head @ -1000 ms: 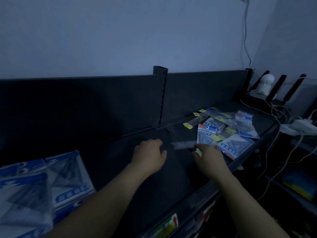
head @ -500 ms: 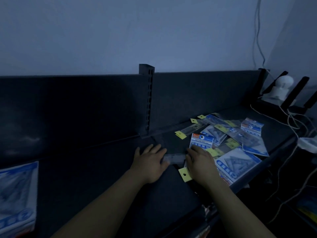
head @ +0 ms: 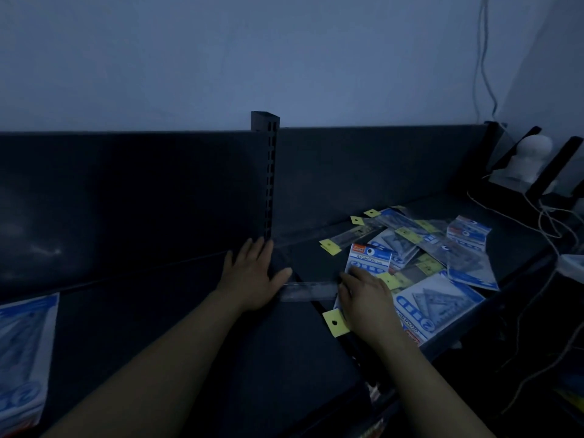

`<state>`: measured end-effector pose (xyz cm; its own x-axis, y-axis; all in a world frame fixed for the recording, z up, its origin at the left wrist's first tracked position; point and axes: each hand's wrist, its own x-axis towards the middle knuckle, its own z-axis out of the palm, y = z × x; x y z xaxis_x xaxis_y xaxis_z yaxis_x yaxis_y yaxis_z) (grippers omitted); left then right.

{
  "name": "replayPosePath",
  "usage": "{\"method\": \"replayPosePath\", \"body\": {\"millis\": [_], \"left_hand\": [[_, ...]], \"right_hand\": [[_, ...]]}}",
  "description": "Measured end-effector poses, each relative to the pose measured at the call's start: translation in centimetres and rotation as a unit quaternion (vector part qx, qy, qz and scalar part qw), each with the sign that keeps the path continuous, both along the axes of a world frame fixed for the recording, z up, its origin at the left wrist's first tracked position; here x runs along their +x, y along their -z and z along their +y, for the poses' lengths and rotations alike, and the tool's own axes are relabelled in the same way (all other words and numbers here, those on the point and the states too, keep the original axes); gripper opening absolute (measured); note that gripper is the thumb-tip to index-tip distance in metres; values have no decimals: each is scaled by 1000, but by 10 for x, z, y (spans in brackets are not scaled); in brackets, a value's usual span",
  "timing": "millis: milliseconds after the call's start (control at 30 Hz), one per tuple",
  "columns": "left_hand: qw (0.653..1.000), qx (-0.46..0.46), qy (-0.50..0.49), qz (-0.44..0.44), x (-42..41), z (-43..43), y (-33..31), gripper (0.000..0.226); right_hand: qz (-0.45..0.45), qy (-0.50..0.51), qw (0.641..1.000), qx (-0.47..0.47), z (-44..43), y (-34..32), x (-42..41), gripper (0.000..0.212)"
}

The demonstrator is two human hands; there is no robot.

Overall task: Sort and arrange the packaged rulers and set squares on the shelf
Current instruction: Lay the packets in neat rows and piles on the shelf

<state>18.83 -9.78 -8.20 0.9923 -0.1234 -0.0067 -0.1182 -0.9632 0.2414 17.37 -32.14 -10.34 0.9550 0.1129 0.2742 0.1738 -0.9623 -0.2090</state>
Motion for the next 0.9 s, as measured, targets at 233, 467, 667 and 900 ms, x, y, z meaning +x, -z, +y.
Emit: {"method": "replayPosePath", "body": {"millis": [233, 467, 667, 900], "left_hand": [[998, 56, 38, 12, -17, -1, 0, 75], [989, -43, -6, -140, -28, 1, -22, 45], [992, -17, -18, 127, -8, -16, -22, 110], [996, -31, -19, 84, -5, -15, -6, 78]], "right_hand": [[5, 3, 1000, 13, -1, -1, 1, 77], [5, 2, 1000, 6, 0, -5, -4, 54], [20, 3, 1000, 9, 1, -9, -7, 59], [21, -2, 999, 25, -1, -4, -6, 57]]}}
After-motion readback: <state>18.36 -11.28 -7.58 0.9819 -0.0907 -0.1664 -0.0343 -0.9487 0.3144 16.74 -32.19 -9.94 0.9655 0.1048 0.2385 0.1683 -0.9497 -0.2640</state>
